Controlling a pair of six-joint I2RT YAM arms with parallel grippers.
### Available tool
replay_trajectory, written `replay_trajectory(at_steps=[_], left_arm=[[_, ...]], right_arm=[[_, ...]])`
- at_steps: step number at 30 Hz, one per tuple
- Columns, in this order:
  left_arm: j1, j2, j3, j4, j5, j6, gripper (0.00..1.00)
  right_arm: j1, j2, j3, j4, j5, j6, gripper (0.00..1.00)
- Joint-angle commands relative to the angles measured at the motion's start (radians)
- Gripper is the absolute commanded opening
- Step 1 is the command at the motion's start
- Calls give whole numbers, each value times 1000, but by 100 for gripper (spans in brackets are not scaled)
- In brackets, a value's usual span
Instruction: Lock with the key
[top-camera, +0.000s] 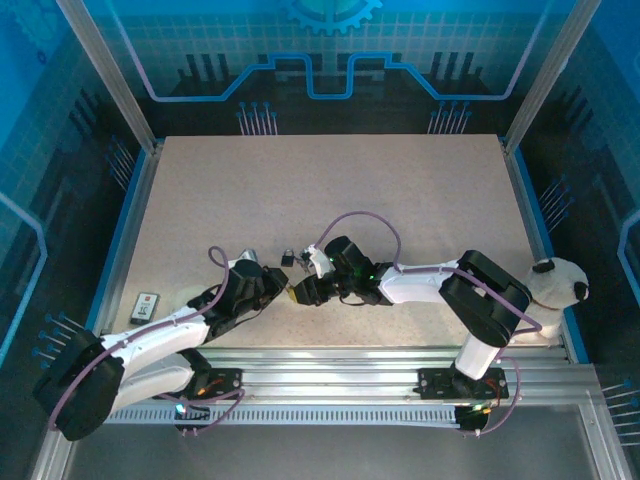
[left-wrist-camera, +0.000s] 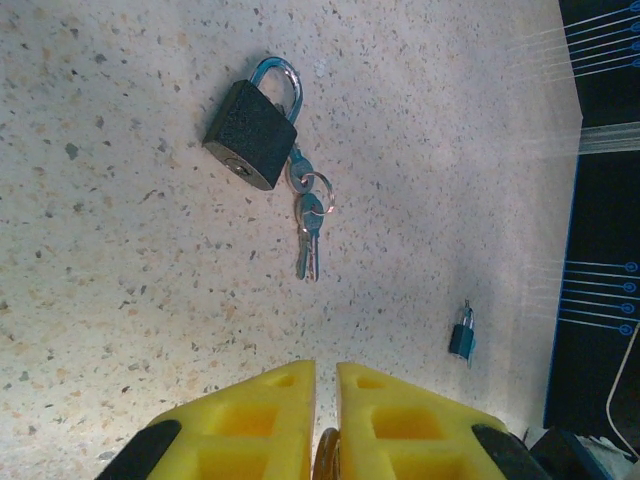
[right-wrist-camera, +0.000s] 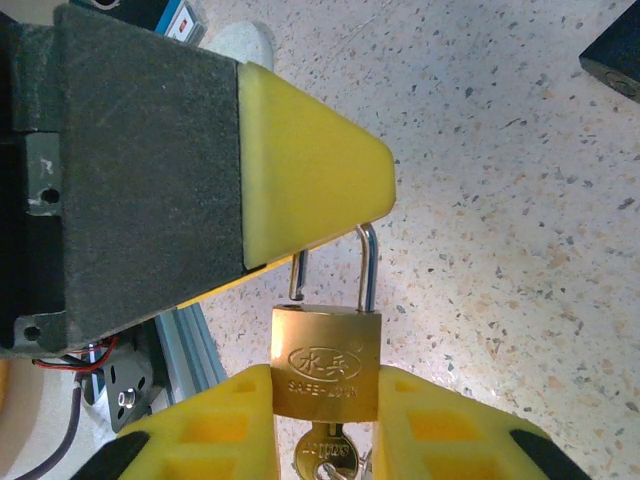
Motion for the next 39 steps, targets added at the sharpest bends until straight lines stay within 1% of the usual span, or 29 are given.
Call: replay_trajectory(at_steps=[1, 11, 15, 23, 30, 39], left_arm=[[7, 10, -11, 8, 5, 18, 13], [8, 23, -3, 8, 14, 29, 7], [8, 34, -2, 15, 28, 33, 0], [7, 48, 3, 23, 46, 37, 0], [7, 56, 0, 43, 66, 36, 0], [8, -3, -12, 33, 37, 34, 0]], right_arm=[[9, 0, -7, 40, -26, -9, 22], [10, -1, -3, 37, -29, -11, 22], [9, -8, -5, 35, -23, -11, 22], [10, -12, 1, 39, -9, 4, 21], [10, 4, 7, 63, -22, 21, 21], [-4, -4, -7, 74, -43, 25, 28]])
